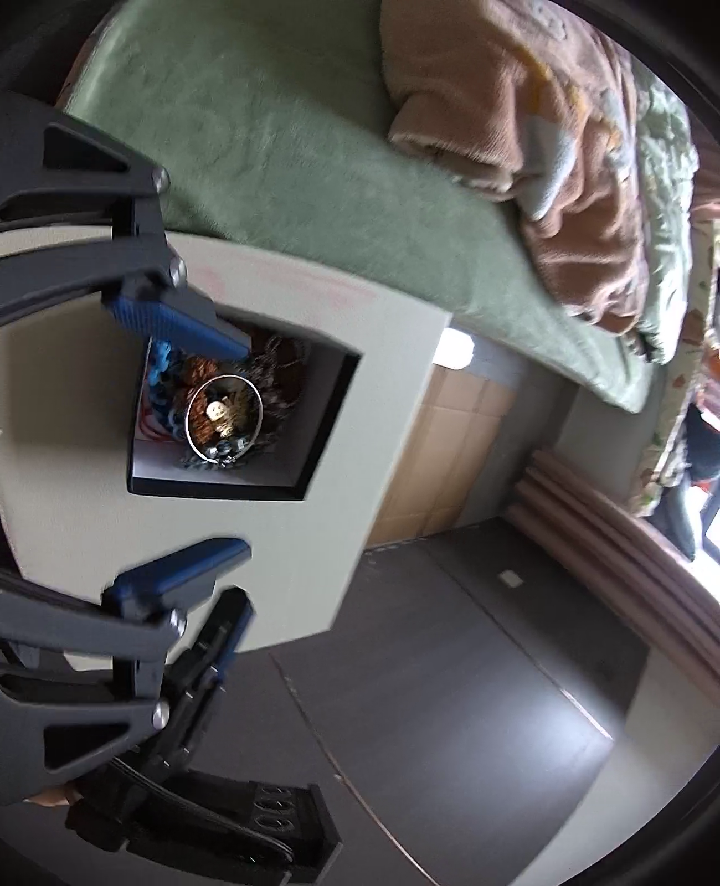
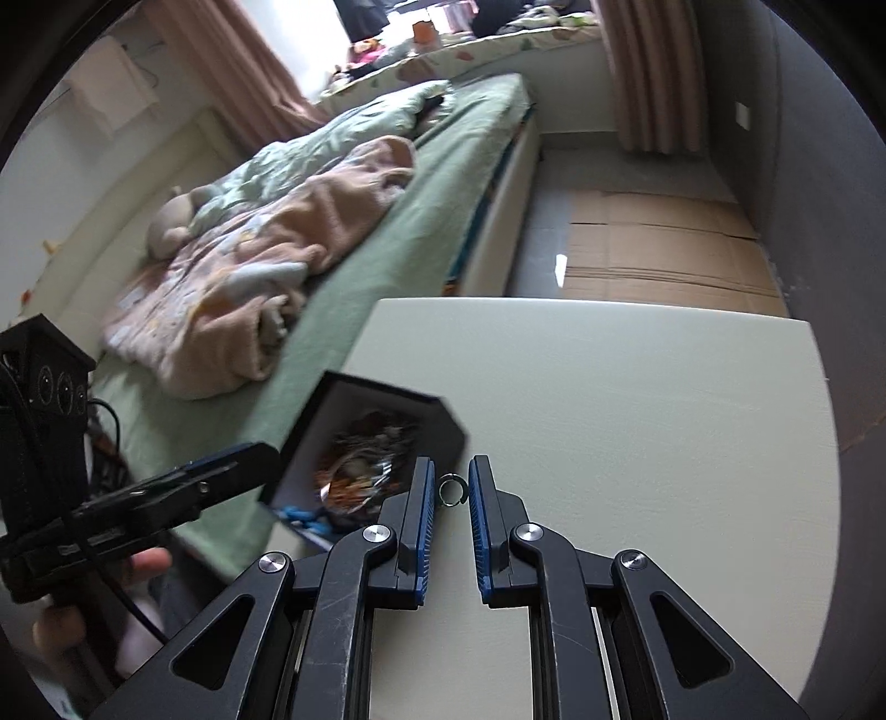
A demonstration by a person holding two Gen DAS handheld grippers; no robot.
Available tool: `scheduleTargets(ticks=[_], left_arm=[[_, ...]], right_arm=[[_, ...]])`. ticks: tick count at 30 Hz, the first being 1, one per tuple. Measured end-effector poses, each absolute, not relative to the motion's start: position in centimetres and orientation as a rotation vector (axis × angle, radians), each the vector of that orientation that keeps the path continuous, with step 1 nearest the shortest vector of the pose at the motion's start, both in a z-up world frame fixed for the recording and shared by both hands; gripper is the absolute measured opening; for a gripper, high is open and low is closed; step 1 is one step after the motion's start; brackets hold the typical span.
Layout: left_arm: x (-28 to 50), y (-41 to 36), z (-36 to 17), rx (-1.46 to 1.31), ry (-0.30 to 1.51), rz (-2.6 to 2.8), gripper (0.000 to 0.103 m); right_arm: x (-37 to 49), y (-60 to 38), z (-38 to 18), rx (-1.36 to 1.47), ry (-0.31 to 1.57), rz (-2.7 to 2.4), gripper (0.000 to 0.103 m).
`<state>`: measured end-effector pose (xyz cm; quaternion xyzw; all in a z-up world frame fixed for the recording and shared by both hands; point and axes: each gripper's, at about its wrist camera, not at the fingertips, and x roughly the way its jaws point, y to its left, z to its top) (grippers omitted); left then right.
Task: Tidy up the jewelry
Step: 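Carry the small dark ring over the box and open the right gripper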
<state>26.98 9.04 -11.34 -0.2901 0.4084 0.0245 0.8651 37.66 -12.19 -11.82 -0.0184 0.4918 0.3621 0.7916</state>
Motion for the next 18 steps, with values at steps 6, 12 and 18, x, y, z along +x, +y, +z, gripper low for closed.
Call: scheduleTargets(ticks=[6,12,18], left_arm=[[25.7,10.3,-11.0,-0.595,0.855,0.081,0.069],[24.3,11.7,-10.9,-0.605,0.851,0.107,0.069],[23.4,12.2,-10.3,-0.600,0.842,0.122,0.069]], right_arm=[[36.1,-10.1,-11.6,-0.043,1.078,0.858,0.014],[35.1,-7.9,-11.8,-0.062,1.105,0.896,0.014],[35.5,-7.8,-11.8,0.001,1.189,0.854,0.052]])
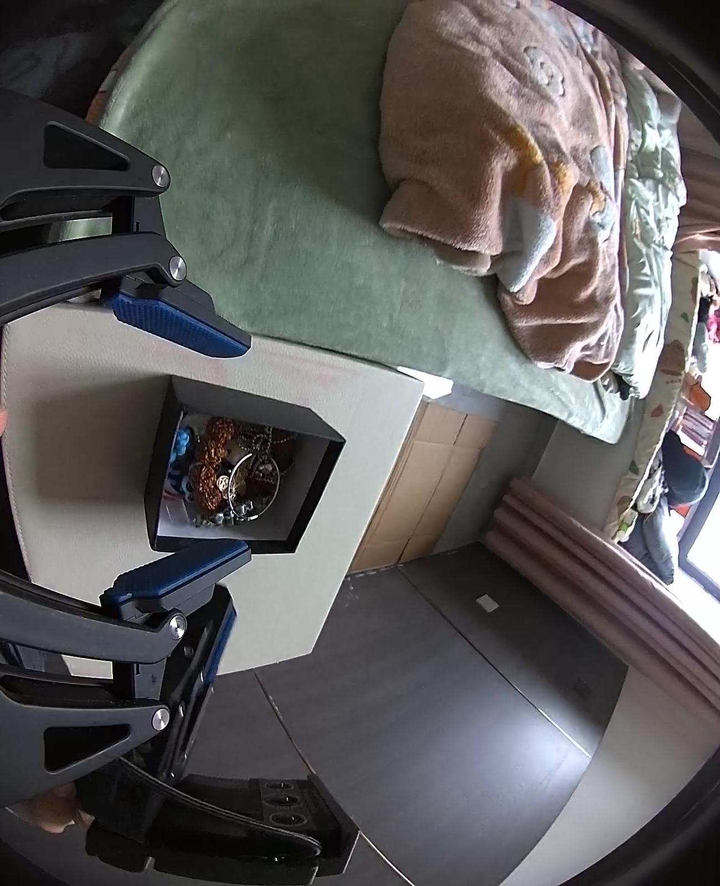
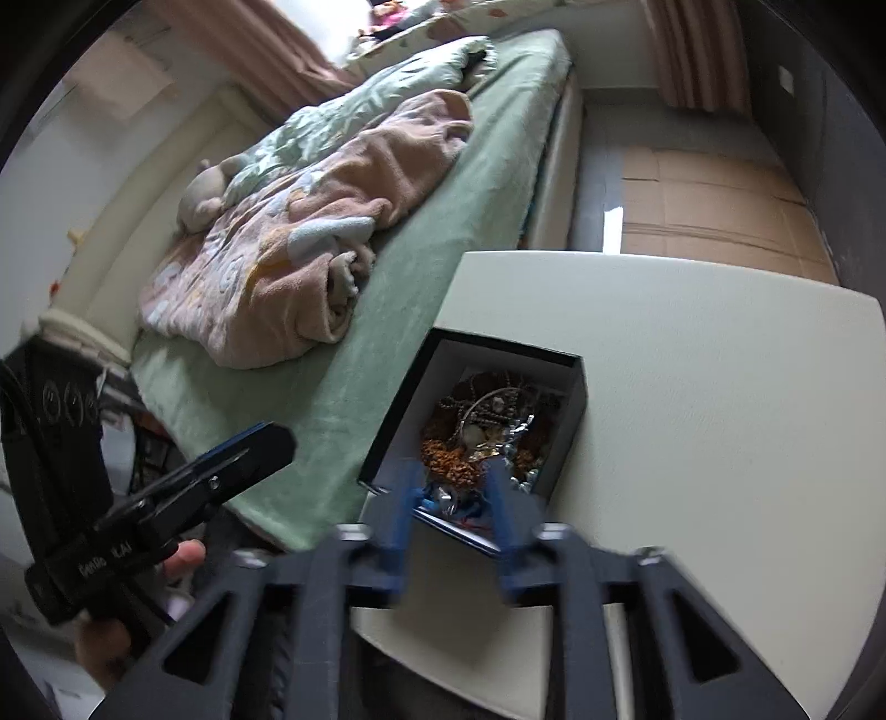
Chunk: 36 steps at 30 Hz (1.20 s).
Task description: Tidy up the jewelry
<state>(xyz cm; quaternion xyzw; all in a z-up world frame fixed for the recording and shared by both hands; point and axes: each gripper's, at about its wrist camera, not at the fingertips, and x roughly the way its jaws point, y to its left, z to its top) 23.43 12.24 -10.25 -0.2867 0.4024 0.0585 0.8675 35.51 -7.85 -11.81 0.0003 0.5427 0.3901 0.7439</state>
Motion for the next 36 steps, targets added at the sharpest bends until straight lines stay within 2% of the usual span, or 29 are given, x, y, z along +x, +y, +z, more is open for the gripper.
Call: scheduleTargets(ticks=[5,6,8,9,10,13,15,17,22,24,25,36], left_arm=[[22.6,12.0,-9.2,-0.594,0.832,0.115,0.069],[22.4,11.8,-8.9,-0.590,0.831,0.111,0.069],[22.2,11.5,-8.3,-0.573,0.837,0.106,0.076],[22.1,11.3,-8.1,-0.564,0.843,0.105,0.083],[21.8,11.1,-7.8,-0.552,0.847,0.107,0.084],[21.2,10.5,-6.8,-0.527,0.842,0.100,0.085],[20.9,10.0,-6.3,-0.501,0.844,0.092,0.087],[20.6,9.4,-5.8,-0.469,0.846,0.084,0.093],[19.8,7.5,-4.1,-0.386,0.826,0.058,0.097],[19.2,6.8,-3.3,-0.365,0.806,0.046,0.101],[18.9,6.3,-3.0,-0.351,0.796,0.042,0.103],[15.8,2.2,-1.2,-0.234,0.757,0.022,0.103]], right_arm=[[35.1,-9.6,-9.7,0.063,1.147,0.815,0.057],[35.0,-9.9,-9.4,0.071,1.142,0.807,0.061],[34.6,-10.7,-9.0,0.068,1.139,0.771,0.082],[34.6,-10.9,-8.9,0.064,1.141,0.756,0.085],[34.4,-11.2,-8.7,0.063,1.141,0.740,0.085],[33.9,-12.1,-7.9,0.081,1.125,0.727,0.086],[33.3,-13.0,-7.7,0.084,1.118,0.712,0.093],[32.9,-13.9,-7.8,0.090,1.133,0.684,0.093],[30.8,-16.8,-6.4,0.095,1.091,0.629,0.094],[29.5,-18.3,-5.5,0.100,1.052,0.610,0.103],[29.1,-18.9,-5.3,0.096,1.037,0.601,0.103],[25.2,-24.1,-4.5,0.124,0.972,0.566,0.103]])
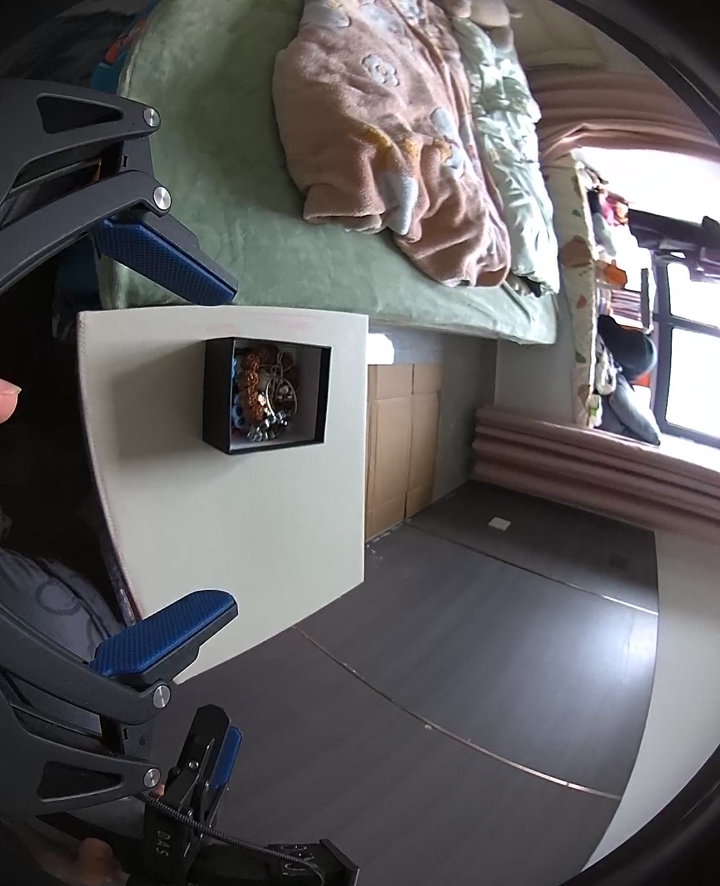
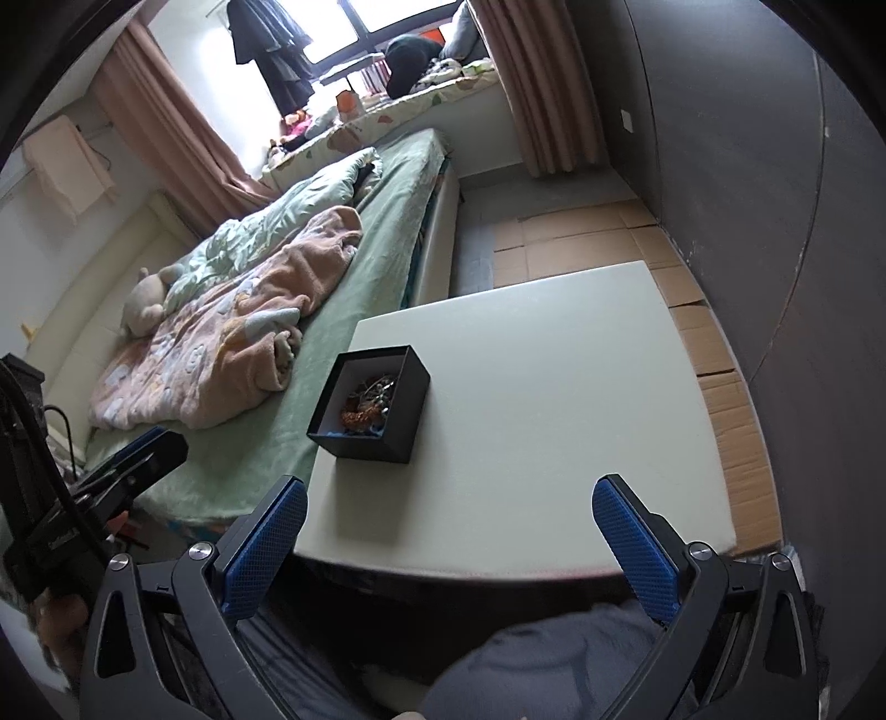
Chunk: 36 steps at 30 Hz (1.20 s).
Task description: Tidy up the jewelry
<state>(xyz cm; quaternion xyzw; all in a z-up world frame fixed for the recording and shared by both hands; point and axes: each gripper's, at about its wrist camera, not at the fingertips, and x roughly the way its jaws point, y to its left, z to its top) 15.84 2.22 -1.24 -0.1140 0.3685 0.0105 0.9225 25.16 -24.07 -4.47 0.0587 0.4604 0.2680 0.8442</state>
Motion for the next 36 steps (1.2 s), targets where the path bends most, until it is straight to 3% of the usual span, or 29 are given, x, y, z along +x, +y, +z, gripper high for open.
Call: scheduleTargets(ticks=[23,36], left_arm=[[8.8,2.8,1.4,-0.196,0.616,0.091,0.103],[7.6,2.2,2.1,-0.181,0.589,0.082,0.103]], right_arm=[[17.8,-23.4,-1.7,-0.005,0.772,0.503,0.103],[17.3,-23.5,-1.8,0.007,0.777,0.501,0.103]])
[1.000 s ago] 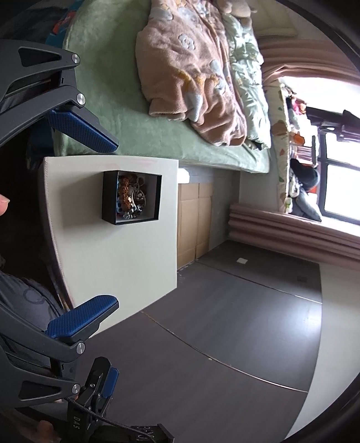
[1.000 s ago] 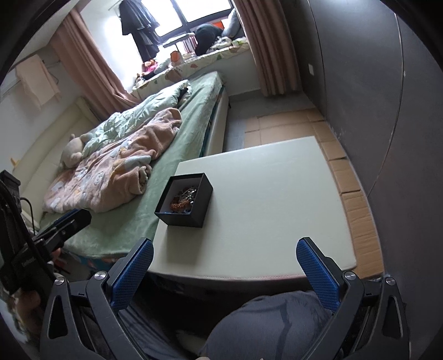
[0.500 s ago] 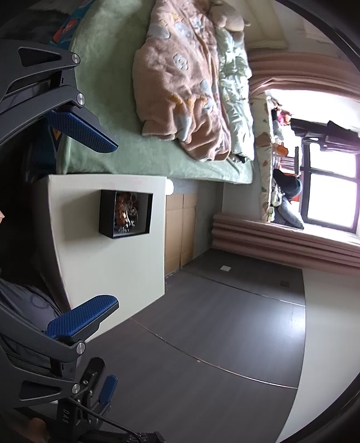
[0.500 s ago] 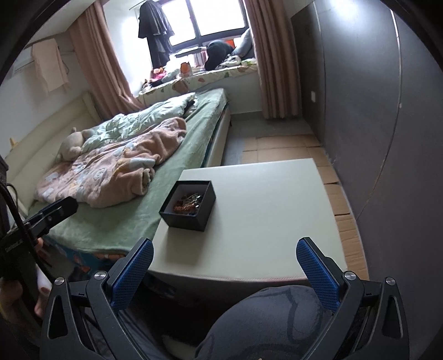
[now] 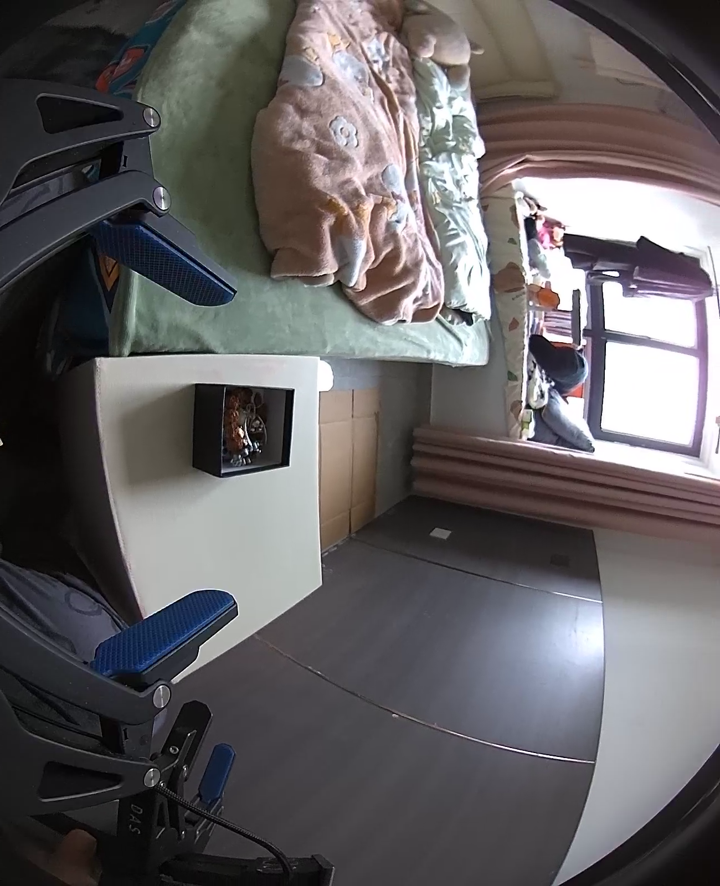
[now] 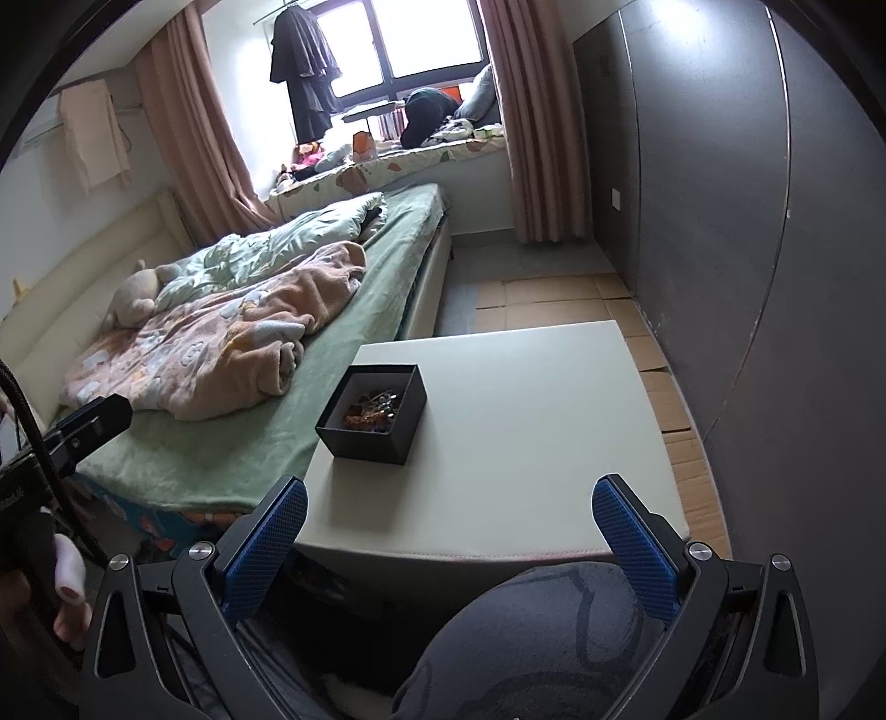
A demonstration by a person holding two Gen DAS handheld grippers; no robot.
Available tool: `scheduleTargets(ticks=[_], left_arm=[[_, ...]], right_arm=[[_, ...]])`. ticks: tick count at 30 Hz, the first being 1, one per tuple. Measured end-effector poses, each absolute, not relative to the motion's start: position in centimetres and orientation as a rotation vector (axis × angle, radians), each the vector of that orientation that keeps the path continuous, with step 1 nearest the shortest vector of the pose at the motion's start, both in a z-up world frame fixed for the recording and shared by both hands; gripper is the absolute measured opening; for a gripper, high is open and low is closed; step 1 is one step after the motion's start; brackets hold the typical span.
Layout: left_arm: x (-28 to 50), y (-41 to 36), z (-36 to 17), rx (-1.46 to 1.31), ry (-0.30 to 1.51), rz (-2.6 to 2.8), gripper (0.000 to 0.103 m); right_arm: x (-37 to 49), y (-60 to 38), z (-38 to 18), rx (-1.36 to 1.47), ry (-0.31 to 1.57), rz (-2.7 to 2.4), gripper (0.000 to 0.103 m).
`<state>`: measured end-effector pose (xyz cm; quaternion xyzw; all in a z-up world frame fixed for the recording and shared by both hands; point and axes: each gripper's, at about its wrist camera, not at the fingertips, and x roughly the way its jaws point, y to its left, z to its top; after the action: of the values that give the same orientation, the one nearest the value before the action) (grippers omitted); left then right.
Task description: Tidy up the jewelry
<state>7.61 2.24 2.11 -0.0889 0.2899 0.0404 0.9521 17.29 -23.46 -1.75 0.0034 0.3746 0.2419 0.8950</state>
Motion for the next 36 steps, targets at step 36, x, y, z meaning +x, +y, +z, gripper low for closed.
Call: scheduleTargets(ticks=[36], left_arm=[[6.4,1.2,2.9,-0.171,0.561,0.091,0.103]], right_arm=[[16.1,-24.2,-0.6,0.020,0.762,0.480,0.103]])
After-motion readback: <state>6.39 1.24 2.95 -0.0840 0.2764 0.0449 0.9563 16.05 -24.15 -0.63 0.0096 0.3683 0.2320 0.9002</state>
